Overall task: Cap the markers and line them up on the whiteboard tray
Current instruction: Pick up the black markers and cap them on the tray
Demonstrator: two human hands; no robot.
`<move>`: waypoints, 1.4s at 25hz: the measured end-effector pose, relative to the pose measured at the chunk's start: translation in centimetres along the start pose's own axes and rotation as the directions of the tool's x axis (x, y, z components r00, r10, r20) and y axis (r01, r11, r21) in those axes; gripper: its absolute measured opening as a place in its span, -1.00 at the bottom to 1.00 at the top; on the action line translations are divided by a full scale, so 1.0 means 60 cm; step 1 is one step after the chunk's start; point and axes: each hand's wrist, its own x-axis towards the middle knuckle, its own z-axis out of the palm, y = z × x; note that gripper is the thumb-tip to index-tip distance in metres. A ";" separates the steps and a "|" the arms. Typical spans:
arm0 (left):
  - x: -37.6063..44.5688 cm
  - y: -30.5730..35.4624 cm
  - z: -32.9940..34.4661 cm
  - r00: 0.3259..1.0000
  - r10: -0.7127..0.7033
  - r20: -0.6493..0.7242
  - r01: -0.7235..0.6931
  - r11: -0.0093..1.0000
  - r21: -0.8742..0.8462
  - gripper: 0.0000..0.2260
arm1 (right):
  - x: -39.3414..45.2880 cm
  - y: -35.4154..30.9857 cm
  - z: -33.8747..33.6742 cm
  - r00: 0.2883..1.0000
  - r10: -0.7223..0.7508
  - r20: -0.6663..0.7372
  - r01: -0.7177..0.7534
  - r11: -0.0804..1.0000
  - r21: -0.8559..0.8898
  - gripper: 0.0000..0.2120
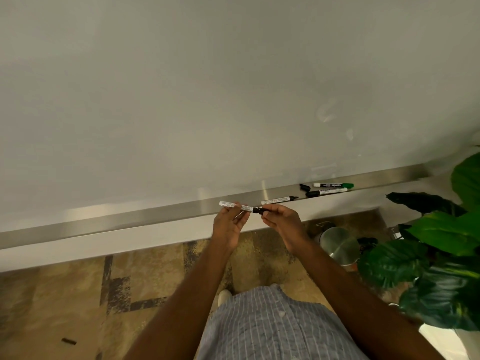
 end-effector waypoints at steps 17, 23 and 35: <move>-0.011 0.005 0.014 1.000 0.011 -0.025 -0.011 1.000 -0.001 -0.92 | -0.006 -0.021 -0.025 0.983 -0.183 -0.006 0.179 0.967 -0.180 -0.80; -0.003 0.004 0.036 0.999 0.019 0.026 -0.021 0.997 0.068 -0.92 | 0.004 -0.039 -0.050 0.996 -0.090 0.011 0.090 0.995 -0.033 -0.84; 0.028 -0.033 0.111 0.997 -0.034 0.076 0.018 0.979 0.205 -0.92 | 0.054 -0.036 -0.113 0.928 -0.356 0.110 0.354 0.750 -0.559 -0.80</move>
